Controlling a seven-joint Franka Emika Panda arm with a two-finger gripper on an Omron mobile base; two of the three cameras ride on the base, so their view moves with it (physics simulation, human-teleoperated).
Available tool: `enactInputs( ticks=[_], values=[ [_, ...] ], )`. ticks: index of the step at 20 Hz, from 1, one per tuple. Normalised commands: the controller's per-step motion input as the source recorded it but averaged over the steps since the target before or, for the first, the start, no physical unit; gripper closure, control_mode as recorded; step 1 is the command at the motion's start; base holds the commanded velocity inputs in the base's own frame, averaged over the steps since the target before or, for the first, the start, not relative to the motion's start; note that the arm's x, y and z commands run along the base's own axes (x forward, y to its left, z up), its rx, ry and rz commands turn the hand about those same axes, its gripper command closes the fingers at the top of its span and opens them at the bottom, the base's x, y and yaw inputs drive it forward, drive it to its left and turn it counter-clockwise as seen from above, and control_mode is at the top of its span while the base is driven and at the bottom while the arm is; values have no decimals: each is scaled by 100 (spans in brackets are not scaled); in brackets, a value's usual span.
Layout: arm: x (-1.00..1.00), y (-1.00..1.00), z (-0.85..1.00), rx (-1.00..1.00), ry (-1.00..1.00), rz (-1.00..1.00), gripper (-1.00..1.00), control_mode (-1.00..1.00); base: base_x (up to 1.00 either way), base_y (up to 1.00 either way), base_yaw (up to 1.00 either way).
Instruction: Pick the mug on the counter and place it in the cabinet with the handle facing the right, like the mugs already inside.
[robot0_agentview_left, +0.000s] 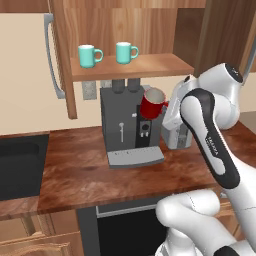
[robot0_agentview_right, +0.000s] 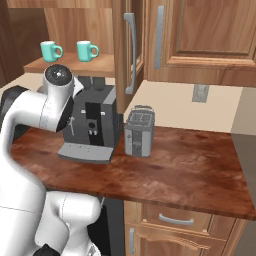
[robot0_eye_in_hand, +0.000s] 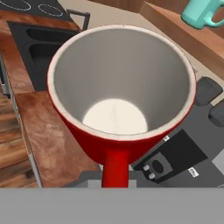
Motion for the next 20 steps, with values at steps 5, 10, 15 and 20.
enactInputs(
  ticks=[5,10,15,20],
  values=[
    [8,0,13,5,2,0,100,-100,0,0,0],
    [10,0,16,6,4,0,100,-100,0,0,0],
    [13,3,16,4,5,0,100,-100,0,0,0],
    [13,10,16,1,4,0,100,-100,0,0,0]
  ],
)
